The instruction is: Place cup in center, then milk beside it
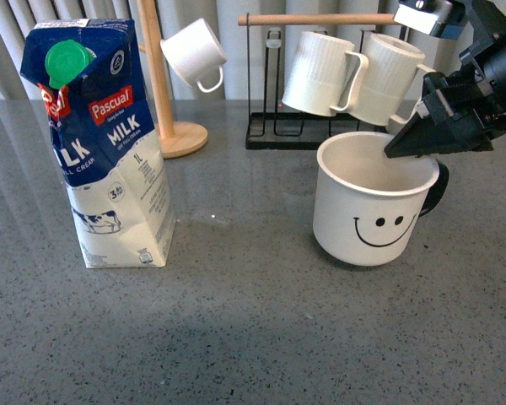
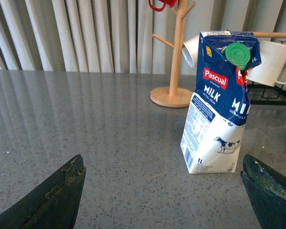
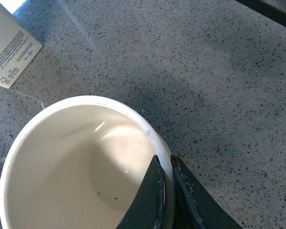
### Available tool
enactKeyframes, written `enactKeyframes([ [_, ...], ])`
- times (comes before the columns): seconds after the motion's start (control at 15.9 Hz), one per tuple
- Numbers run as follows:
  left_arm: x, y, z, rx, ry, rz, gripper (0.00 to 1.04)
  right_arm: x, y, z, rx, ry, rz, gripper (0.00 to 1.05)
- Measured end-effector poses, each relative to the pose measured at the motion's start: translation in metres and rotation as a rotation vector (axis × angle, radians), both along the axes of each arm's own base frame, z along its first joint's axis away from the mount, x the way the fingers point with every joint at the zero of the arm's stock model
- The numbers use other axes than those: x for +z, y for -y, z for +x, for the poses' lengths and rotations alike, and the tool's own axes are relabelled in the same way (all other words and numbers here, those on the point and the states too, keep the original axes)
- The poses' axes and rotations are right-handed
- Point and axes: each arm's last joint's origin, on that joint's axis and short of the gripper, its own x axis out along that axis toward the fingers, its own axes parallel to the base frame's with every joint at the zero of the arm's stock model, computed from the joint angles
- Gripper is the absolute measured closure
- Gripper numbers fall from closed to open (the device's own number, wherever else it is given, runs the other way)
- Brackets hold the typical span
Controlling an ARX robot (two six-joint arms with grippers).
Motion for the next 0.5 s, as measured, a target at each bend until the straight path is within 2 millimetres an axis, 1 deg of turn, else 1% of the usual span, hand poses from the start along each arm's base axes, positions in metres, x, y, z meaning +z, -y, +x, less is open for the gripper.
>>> enactKeyframes([
  [0.31, 0.0, 0.0, 0.0, 0.0, 0.0, 0.0, 0.07, -0.0084, -0.0089, 0.0044, 0.019, -0.014, -0.004, 1.02],
  [0.44, 0.0, 0.0, 0.0, 0.0, 0.0, 0.0, 0.07, -0.0098, -0.0093, 0.0047, 0.018, -0.014, -0.008, 1.02],
  [0.5, 0.0, 0.0, 0.0, 0.0, 0.0, 0.0, 0.07, -0.0101, -0.0092, 0.0045, 0.021, -0.014, -0.012, 1.0],
])
